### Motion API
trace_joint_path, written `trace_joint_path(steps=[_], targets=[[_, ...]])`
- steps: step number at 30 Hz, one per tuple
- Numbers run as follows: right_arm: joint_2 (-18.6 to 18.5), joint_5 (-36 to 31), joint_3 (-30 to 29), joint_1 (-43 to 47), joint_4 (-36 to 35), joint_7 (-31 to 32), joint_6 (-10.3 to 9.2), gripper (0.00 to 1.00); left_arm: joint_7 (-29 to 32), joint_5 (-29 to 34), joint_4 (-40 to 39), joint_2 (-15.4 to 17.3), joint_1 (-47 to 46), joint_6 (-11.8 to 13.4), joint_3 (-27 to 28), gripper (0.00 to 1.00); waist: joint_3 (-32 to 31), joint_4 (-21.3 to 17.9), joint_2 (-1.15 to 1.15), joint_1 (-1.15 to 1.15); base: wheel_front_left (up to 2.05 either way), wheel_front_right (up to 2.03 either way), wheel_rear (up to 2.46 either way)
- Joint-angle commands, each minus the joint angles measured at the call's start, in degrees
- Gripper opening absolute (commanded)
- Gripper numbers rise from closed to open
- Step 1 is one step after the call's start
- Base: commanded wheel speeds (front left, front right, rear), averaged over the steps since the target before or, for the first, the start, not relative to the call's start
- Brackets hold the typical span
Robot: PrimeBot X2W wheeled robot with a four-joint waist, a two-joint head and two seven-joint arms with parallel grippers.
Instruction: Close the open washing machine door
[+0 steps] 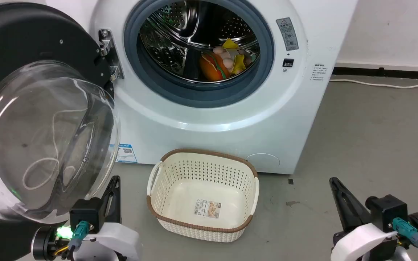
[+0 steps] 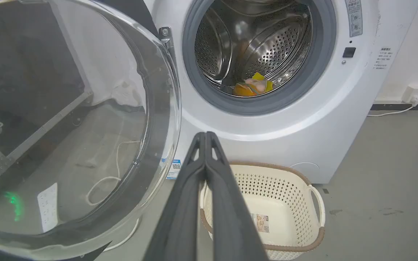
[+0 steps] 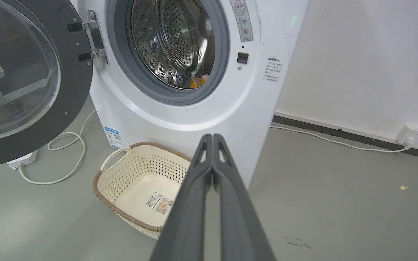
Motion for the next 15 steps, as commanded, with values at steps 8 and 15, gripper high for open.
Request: trace_joint_path(steps=[8, 15], targets=[[0.12, -0.36, 0.01, 0.3, -0.3, 0.02, 0.03, 0.0, 0.02, 0.15, -0.23, -0.03, 0.8, 0.17, 0.13, 0.0, 0.0, 0.0, 0.0, 0.0, 0.0, 0.0, 0.0], [0.12, -0.36, 0.01, 0.3, -0.3, 0.02, 0.03, 0.0, 0.02, 0.15, -0.23, -0.03, 0.8, 0.17, 0.13, 0.0, 0.0, 0.0, 0.0, 0.0, 0.0, 0.0, 0.0]])
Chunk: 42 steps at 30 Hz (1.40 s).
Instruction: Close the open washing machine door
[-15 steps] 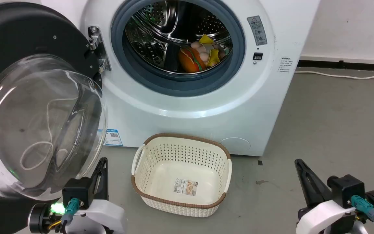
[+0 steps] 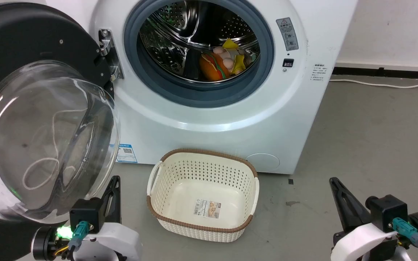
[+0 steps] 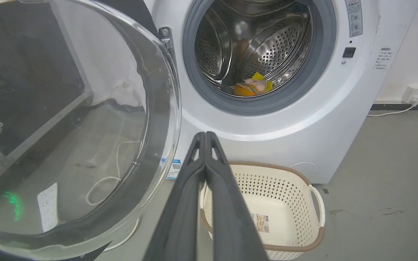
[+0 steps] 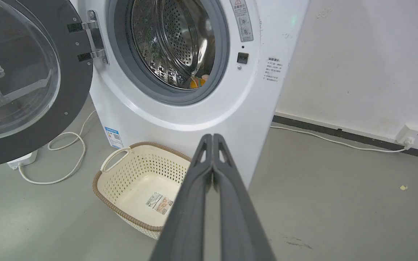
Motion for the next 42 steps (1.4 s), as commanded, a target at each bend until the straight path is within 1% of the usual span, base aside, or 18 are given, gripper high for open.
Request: trace_joint_path(steps=[1, 13, 14, 28, 35, 42], targets=[[0.12, -0.36, 0.02, 0.3, -0.3, 0.02, 0.03, 0.0, 0.02, 0.15, -0.23, -0.03, 0.8, 0.17, 0.13, 0.0, 0.0, 0.0, 0.0, 0.0, 0.0, 0.0, 0.0], [0.12, -0.36, 0.02, 0.3, -0.3, 0.02, 0.03, 0.0, 0.02, 0.15, -0.23, -0.03, 0.8, 0.17, 0.13, 0.0, 0.0, 0.0, 0.0, 0.0, 0.0, 0.0, 0.0], [0.12, -0.36, 0.02, 0.3, -0.3, 0.02, 0.03, 1.0, 0.02, 0.15, -0.23, -0.03, 0.8, 0.17, 0.13, 1.0, 0.0, 0.0, 0.0, 0.0, 0.0, 0.0, 0.0], [0.0, 1.13, -0.42, 0.28, -0.04, -1.08, -0.01, 1.0, -1.08, -0.31, 0.08, 0.0, -0.21, 0.07, -0.99, 1.0, 0.0, 0.35, 0.0, 0.0, 0.0, 0.0, 0.0], [0.01, 1.33, -0.5, 0.68, -0.34, -1.92, -0.01, 1.0, -1.92, -0.48, -0.02, 0.0, -0.2, 0.12, -1.63, 1.0, -0.16, 1.56, 0.0, 0.0, 0.0, 0.0, 0.0], [0.01, 1.79, -0.23, 1.06, -0.68, -2.76, 0.0, 1.0, -2.76, -0.59, -0.06, 0.01, -0.02, 0.02, -2.08, 1.0, -0.35, 3.65, 0.0, 0.0, 0.0, 0.0, 0.0]])
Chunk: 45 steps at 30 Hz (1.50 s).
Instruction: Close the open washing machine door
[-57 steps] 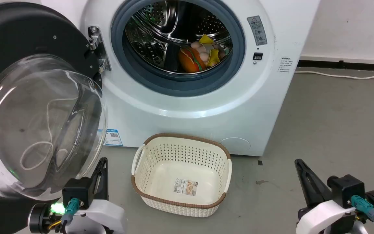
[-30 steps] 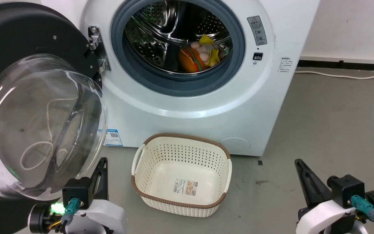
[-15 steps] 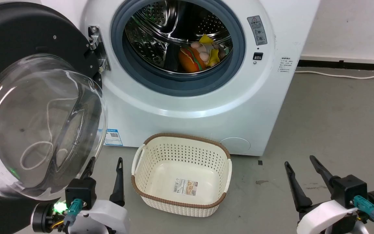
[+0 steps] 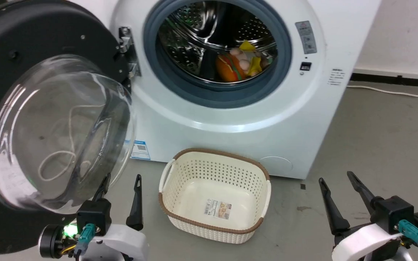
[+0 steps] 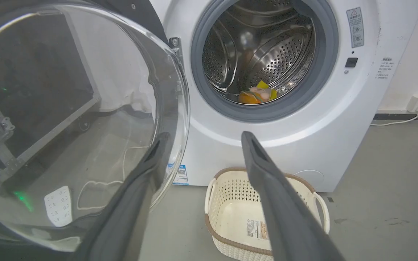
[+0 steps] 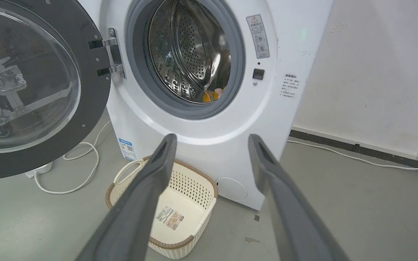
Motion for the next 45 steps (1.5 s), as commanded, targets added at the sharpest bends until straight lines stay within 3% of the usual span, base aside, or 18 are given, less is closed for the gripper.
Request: trace_joint_path(steps=[1, 23, 45], targets=[[0.02, 0.48, 0.06, 1.03, -0.44, -0.51, 0.01, 1.0, -0.56, -0.49, -0.11, 0.03, 0.07, -0.01, -0.23, 1.0, -0.07, 0.57, 0.0, 0.0, 0.0, 0.0, 0.0], [-1.0, 1.48, 5.52, -0.63, 2.28, -3.62, 0.02, 1.0, -3.67, -0.8, -2.38, 0.04, 1.5, 0.76, -0.57, 1.0, 0.3, 8.47, 0.0, 0.0, 0.0, 0.0, 0.0], [-2.35, 2.96, 9.32, -1.87, 3.67, -6.25, 0.03, 1.0, -6.31, -1.59, -4.43, 0.01, 2.69, 1.91, -0.61, 1.0, 0.65, 13.95, 0.0, 0.0, 0.0, 0.0, 0.0]])
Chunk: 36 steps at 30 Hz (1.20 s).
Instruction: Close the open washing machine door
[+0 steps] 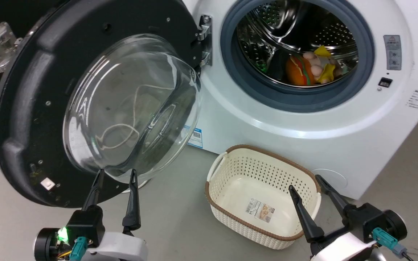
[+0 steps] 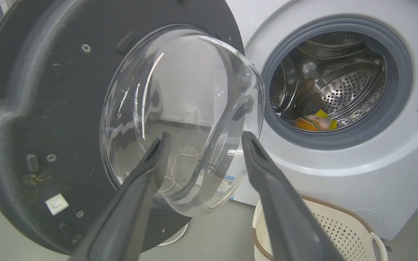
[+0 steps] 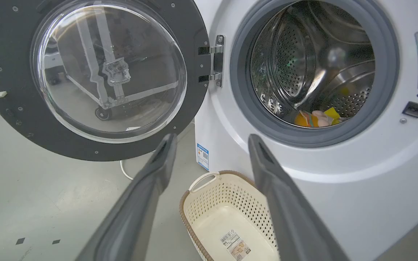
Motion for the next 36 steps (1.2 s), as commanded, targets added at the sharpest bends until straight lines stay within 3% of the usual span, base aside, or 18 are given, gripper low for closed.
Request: trace_joint_path(steps=[1, 4, 6, 16, 19, 25, 31, 36], targets=[[-0.34, 0.56, 0.41, -0.75, 0.28, -0.58, 0.03, 1.0, -0.59, -0.19, -0.46, 0.01, 0.63, 0.34, -0.01, 1.0, 0.02, 0.46, 0.0, 0.0, 0.0, 0.0, 0.0], [-0.28, 0.74, 0.65, -0.72, 0.3, -0.94, 0.03, 1.0, -0.95, -0.53, -0.59, 0.0, 0.67, 0.32, -0.02, 1.0, 0.04, 1.18, 0.0, 0.0, 0.0, 0.0, 0.0], [-0.3, 0.84, 0.82, -0.66, 0.38, -1.18, 0.03, 1.0, -1.19, -0.75, -0.6, 0.0, 0.63, 0.24, -0.07, 0.0, 0.05, 1.66, 0.0, 0.0, 0.0, 0.0, 0.0], [-0.3, 0.72, 0.32, 0.6, 0.05, -2.26, 0.03, 1.0, -2.27, -2.73, -3.2, 0.0, -0.97, -0.15, 2.32, 0.0, 0.98, 4.13, 0.0, 0.0, 0.0, 0.0, 0.0], [-0.51, 0.43, -0.07, 1.04, -0.27, -2.62, 0.03, 1.0, -2.63, -6.27, -5.38, 0.0, -2.62, -0.08, 5.38, 0.0, 1.91, 4.92, 0.0, 0.0, 0.0, 0.0, 0.0], [-1.59, -0.15, -0.84, 1.64, -0.93, -3.33, 0.03, 1.0, -3.34, -12.82, -5.08, 1.85, -9.3, -3.42, 13.31, 0.0, 3.77, 6.43, 0.0, 0.0, 0.0, 0.0, 0.0], [-2.45, -0.45, -0.36, 0.86, -1.63, -4.05, 0.04, 1.0, 2.16, -27.27, 2.74, 8.1, -20.68, -5.86, 20.78, 0.0, 5.97, 6.6, 0.0, 0.0, 0.0, 0.0, 0.0], [-3.18, -0.12, 0.29, -0.2, -2.0, -4.65, 0.04, 1.0, 11.37, -37.25, 13.6, 13.94, -29.89, -3.62, 26.51, 0.0, 7.61, 6.52, 0.0, 0.0, 0.0, 0.0, 0.0]])
